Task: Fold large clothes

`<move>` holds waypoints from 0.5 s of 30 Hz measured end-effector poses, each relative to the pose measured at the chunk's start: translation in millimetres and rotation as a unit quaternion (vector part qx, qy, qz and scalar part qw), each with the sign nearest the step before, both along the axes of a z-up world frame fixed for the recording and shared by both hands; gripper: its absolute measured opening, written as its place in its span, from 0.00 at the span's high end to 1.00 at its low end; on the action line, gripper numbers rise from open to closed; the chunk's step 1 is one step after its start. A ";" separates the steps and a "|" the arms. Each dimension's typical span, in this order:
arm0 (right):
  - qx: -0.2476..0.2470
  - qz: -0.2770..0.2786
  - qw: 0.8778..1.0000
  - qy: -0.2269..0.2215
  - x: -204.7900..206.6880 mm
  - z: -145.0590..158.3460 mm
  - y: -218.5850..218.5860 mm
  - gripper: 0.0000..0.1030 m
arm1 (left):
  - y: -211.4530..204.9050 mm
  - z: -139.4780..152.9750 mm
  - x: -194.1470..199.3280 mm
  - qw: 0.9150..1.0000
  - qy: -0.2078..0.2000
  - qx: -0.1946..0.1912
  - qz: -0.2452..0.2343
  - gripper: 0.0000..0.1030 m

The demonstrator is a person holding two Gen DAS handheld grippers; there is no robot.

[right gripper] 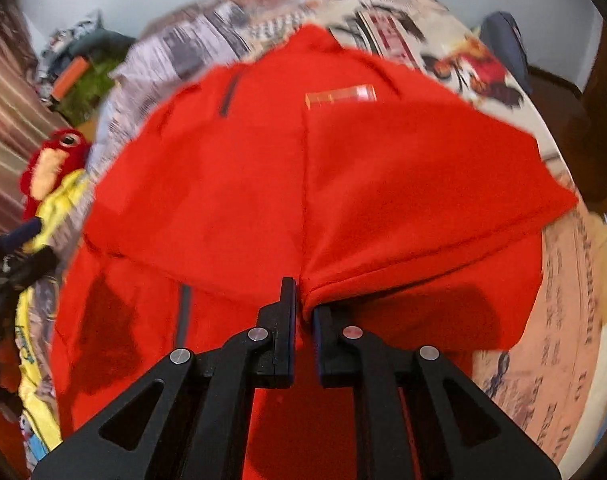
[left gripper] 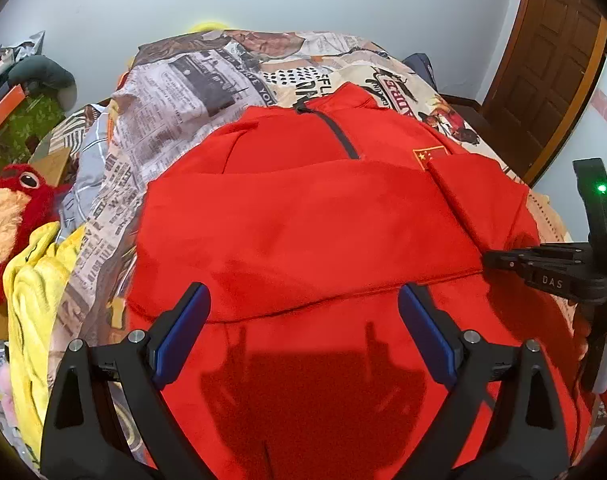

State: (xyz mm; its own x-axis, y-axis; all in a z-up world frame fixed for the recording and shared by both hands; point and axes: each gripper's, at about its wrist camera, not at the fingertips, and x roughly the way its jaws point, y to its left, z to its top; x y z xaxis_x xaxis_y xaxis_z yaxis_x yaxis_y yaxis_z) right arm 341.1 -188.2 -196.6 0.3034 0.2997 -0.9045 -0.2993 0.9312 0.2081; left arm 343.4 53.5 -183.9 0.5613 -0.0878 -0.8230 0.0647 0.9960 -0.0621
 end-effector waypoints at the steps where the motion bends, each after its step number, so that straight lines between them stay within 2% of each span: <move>1: -0.003 -0.003 1.000 0.010 -0.1 -0.6 -2.7 0.90 | 0.9 -0.4 -2.0 1.000 0.001 -0.001 -0.001 0.07; 3: 0.009 -0.005 1.000 0.023 -4.6 4.4 -10.2 0.82 | 0.2 -0.7 -4.1 1.000 0.002 -0.005 -0.004 0.07; 6: 0.019 -0.015 1.000 0.011 -13.6 17.9 -22.2 0.73 | -12.2 0.6 -3.2 1.000 0.002 -0.002 -0.019 0.07; 12: -0.007 -0.045 0.995 -0.083 -37.5 53.2 -60.3 0.65 | -64.4 18.2 12.9 0.997 -0.015 0.007 -0.077 0.07; 15: -0.028 -0.067 0.991 -0.115 -42.2 62.5 -81.1 0.60 | -109.5 31.3 26.1 0.992 -0.031 0.016 -0.125 0.07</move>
State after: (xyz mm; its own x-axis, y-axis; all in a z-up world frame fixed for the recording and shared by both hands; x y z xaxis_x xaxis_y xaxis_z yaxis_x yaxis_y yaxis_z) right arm 298.8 -269.4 -134.1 0.5374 0.1930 -0.8209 -0.2051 0.9741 0.0948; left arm 369.5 -56.1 -152.6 0.5743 -0.2045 -0.7927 0.3123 0.9498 -0.0188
